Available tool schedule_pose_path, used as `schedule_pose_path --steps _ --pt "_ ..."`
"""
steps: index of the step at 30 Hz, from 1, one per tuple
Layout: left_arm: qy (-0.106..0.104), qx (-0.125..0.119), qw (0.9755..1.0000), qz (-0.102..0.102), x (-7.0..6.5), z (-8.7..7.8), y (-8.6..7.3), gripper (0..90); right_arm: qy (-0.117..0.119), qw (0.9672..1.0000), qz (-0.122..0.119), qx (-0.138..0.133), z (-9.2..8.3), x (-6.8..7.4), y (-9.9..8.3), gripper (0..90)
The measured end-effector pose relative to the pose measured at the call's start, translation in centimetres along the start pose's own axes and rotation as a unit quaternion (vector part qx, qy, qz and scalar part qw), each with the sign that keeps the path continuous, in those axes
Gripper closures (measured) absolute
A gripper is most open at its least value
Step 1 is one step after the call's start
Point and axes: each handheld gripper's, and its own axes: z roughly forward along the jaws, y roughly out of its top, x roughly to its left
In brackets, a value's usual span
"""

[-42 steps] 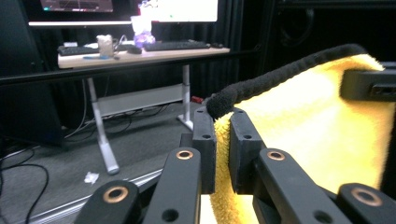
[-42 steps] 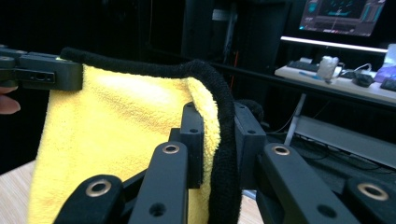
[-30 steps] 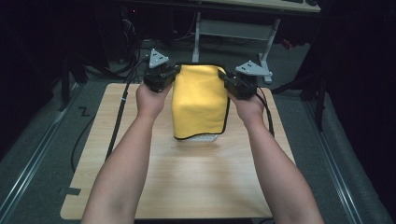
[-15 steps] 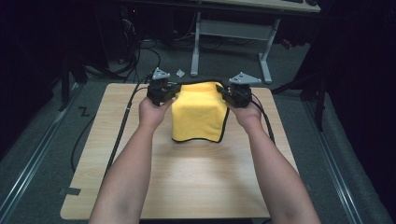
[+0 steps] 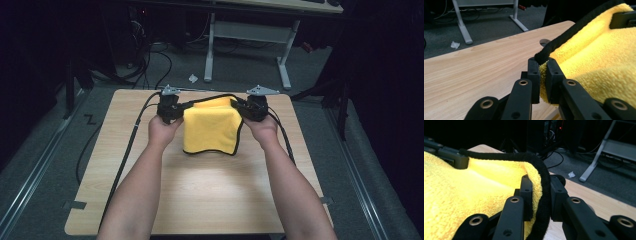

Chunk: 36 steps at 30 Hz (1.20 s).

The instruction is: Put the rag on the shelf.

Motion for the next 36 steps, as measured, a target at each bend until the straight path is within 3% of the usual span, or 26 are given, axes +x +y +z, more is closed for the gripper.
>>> schedule_pose_path --steps 14,22,28,36 --pt "-0.017 0.007 0.9996 -0.020 0.3 0.5 -2.4 83.5 0.014 0.9989 0.042 0.013 0.8 -0.3 -2.0 72.8" --pt "-0.022 0.019 0.9992 -0.026 0.4 0.2 -2.4 78.6 -0.022 0.9983 0.053 0.010 0.4 -1.1 -2.0 53.2" --pt "0.005 0.027 0.9994 -0.021 0.5 -0.1 -2.4 69.3 -0.041 0.9978 0.052 0.005 -0.1 -1.5 -1.7 51.3" --pt "0.020 0.020 0.9988 -0.040 1.4 -0.7 -2.8 67.8 -0.052 0.9972 0.054 0.005 -0.7 -2.3 -1.6 50.7"
